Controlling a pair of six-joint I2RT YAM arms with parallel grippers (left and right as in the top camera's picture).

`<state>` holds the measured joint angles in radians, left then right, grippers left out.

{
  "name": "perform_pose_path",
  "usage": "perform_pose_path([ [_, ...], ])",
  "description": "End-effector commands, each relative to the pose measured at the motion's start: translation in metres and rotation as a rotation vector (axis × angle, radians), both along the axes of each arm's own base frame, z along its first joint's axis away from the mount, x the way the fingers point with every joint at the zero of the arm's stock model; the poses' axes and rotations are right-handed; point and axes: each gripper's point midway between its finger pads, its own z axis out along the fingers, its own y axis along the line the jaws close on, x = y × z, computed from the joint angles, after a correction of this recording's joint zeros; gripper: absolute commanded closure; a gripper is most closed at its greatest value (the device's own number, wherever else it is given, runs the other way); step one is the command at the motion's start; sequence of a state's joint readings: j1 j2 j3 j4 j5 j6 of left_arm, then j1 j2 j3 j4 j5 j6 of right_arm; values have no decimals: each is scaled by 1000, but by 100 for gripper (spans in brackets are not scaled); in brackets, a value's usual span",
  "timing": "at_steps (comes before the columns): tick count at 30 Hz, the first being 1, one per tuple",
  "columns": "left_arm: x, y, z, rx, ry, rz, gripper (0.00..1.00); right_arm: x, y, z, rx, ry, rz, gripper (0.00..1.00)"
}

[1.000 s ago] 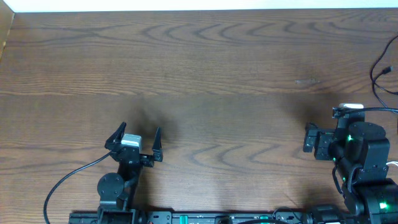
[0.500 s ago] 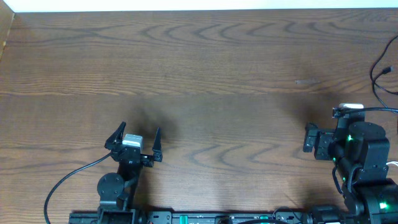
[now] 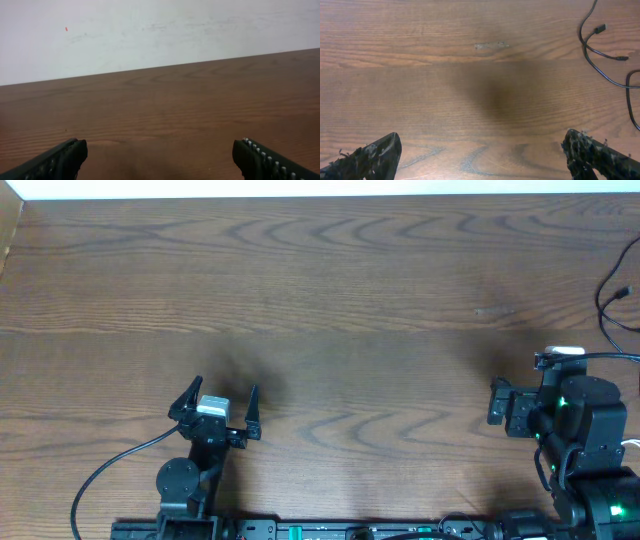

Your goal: Untangle cables

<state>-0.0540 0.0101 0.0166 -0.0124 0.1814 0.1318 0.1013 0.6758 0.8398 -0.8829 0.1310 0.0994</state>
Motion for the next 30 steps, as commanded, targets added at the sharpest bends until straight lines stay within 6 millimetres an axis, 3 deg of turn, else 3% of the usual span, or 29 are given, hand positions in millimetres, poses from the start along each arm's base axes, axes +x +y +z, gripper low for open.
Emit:
perform_pose_path([
  [1,-1,0,-15,11,47,-6,2,-1,0,0,4,-2,-7,1],
  [9,-1,0,-15,11,47,-6,2,-3,-8,-2,-31,7,-39,1],
  [14,-1,0,-15,11,47,-6,2,15,-9,26,1,-184,-53,1],
  [17,-1,0,-15,11,47,-6,2,17,-7,31,29,-314,-42,1],
  [26,-1,0,-15,11,47,-6,2,21,15,0,110,-585,78,1],
  [30,-1,0,-15,11,47,-6,2,17,20,-5,153,-667,94,1],
])
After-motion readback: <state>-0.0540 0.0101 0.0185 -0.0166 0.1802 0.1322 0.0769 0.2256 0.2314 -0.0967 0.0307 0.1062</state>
